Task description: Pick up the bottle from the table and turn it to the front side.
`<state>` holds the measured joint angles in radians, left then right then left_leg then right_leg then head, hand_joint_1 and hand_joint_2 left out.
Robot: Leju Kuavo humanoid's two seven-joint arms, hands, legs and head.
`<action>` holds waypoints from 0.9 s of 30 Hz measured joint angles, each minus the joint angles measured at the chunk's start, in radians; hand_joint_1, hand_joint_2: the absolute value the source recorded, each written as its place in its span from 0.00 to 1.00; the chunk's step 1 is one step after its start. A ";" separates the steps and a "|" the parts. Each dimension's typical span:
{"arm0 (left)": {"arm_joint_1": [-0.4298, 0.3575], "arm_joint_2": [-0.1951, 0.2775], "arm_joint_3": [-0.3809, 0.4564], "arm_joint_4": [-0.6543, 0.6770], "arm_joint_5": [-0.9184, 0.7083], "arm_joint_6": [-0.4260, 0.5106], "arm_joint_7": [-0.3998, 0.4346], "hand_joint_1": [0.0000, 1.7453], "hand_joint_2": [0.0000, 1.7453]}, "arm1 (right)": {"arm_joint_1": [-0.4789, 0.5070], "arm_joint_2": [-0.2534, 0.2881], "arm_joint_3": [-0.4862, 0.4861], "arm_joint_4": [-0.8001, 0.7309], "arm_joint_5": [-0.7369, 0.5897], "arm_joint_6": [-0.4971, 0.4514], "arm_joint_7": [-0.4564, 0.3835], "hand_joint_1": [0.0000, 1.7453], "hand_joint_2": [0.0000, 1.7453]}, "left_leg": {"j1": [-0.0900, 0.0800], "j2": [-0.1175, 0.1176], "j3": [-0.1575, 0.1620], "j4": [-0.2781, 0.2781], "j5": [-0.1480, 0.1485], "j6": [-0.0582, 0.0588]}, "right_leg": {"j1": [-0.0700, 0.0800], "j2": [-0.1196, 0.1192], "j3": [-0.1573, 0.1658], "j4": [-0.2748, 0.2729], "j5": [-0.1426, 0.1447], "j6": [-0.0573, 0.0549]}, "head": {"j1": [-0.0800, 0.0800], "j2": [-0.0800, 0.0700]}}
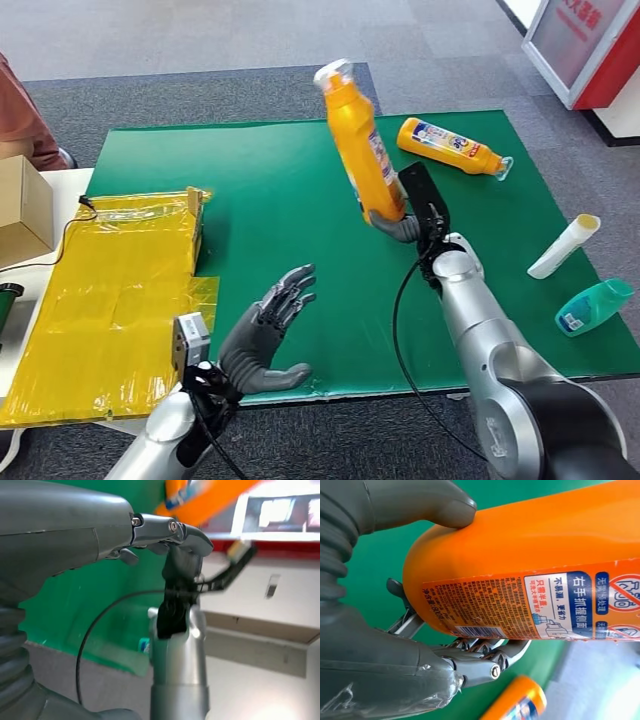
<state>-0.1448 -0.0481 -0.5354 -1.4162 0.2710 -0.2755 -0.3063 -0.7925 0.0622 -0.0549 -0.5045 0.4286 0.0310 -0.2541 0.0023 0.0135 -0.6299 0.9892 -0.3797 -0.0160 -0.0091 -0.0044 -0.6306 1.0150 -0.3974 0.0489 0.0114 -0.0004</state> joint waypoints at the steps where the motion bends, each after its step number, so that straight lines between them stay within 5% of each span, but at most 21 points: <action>1: 0.006 0.008 0.014 -0.015 -0.001 0.009 -0.006 0.00 1.00 | 0.015 -0.009 -0.004 -0.026 -0.037 0.000 -0.011 1.00 1.00 | 0.000 0.000 0.000 0.000 0.000 0.000 | 0.000 0.000 0.000 0.000 0.000 0.000 | 0.000 0.000; 9: 0.072 0.061 0.178 -0.153 -0.057 0.072 -0.042 0.00 1.00 | 0.201 -0.069 -0.003 -0.326 -0.223 -0.048 -0.069 1.00 1.00 | 0.000 0.000 0.000 0.000 -0.001 0.000 | 0.000 0.000 0.000 0.000 -0.001 0.000 | 0.000 0.000; 19: 0.104 0.097 0.337 -0.233 -0.031 0.027 -0.042 0.00 1.00 | 0.428 -0.078 0.038 -0.657 -0.151 -0.155 -0.192 1.00 1.00 | 0.000 0.000 -0.001 0.000 -0.001 0.000 | 0.000 0.000 0.000 0.000 -0.001 -0.001 | 0.000 0.000; 27: 0.104 0.100 0.372 -0.246 0.008 -0.001 -0.034 0.00 1.00 | 0.491 -0.075 0.064 -0.749 -0.124 -0.165 -0.225 1.00 1.00 | 0.000 0.000 -0.001 0.000 -0.001 0.000 | 0.000 0.000 0.000 0.000 -0.001 -0.001 | 0.000 0.000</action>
<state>-0.0408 0.0515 -0.1630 -1.6617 0.2786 -0.2770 -0.3402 -0.3019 -0.0126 0.0089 -1.2539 0.3047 -0.1337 -0.4793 0.0023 0.0134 -0.6306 0.9889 -0.3807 -0.0163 -0.0090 -0.0043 -0.6309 1.0150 -0.3984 0.0484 0.0114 -0.0004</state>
